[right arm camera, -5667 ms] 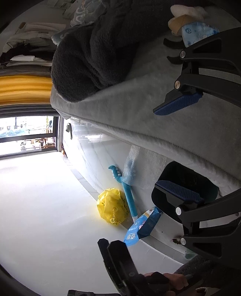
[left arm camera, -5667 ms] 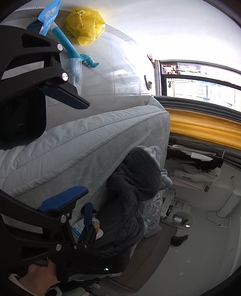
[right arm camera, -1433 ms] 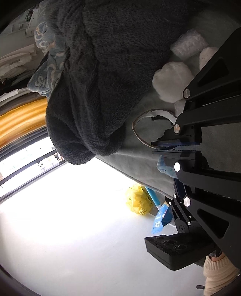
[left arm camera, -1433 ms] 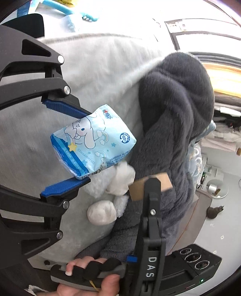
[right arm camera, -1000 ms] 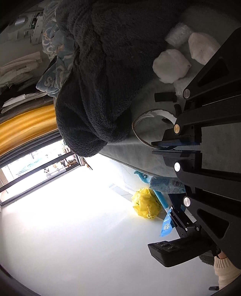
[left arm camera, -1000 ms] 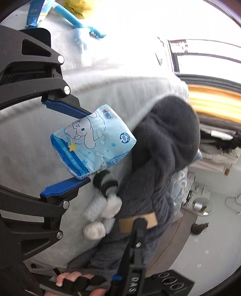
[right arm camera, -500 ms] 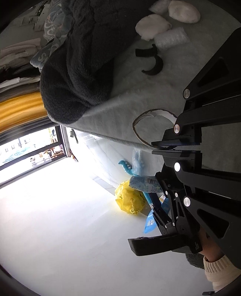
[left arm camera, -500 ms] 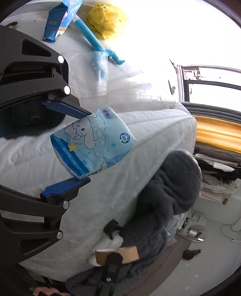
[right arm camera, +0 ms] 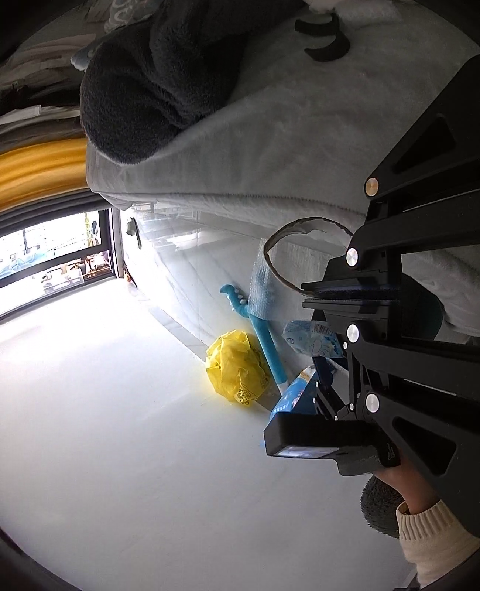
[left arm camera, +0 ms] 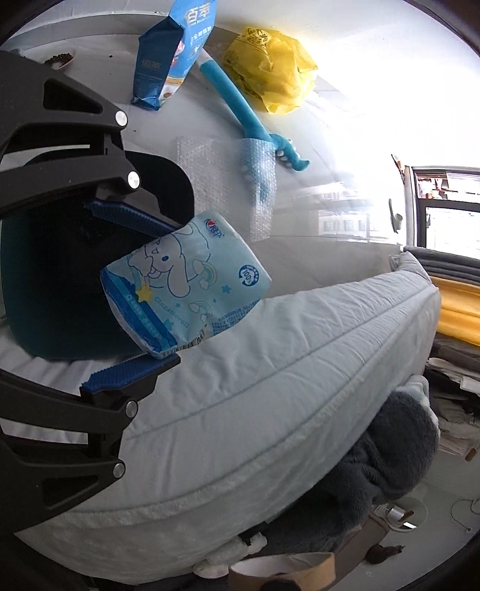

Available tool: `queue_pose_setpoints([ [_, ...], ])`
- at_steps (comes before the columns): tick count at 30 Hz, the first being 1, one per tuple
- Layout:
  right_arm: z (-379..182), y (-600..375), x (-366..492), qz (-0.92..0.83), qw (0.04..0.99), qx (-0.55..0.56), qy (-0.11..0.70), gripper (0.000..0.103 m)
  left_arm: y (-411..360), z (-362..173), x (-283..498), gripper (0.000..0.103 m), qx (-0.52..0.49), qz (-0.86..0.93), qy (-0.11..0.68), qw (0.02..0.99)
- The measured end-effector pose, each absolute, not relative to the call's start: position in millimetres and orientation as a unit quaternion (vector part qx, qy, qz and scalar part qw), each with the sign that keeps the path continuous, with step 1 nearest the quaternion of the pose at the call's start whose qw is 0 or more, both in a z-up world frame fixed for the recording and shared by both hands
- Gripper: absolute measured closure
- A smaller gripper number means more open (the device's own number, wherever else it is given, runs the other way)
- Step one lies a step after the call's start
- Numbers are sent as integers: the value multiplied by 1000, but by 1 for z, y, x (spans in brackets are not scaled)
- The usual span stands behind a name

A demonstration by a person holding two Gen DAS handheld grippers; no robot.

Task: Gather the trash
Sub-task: 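Carry the tissue pack to the bin and open the left tool over it, then lower the right tool into the bin and open it to drop the tape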

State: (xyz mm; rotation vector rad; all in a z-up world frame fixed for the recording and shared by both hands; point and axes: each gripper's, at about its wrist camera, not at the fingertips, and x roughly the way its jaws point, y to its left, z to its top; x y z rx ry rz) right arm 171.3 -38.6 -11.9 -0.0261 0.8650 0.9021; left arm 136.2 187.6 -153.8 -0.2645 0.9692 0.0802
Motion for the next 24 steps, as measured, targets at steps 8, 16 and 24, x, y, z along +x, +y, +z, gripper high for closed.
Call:
queue_pose_setpoints([
  [8, -21, 2, 164, 449, 792, -32, 412, 100, 222, -198, 128, 37, -141, 53, 526, 837],
  [16, -36, 36, 160, 461, 776, -54, 428, 100, 245, -232, 116, 36, -158, 53, 578, 799],
  [24, -63, 59, 163, 462, 757, -70, 456, 100, 257, -236, 106, 23, -198, 21, 595, 778],
])
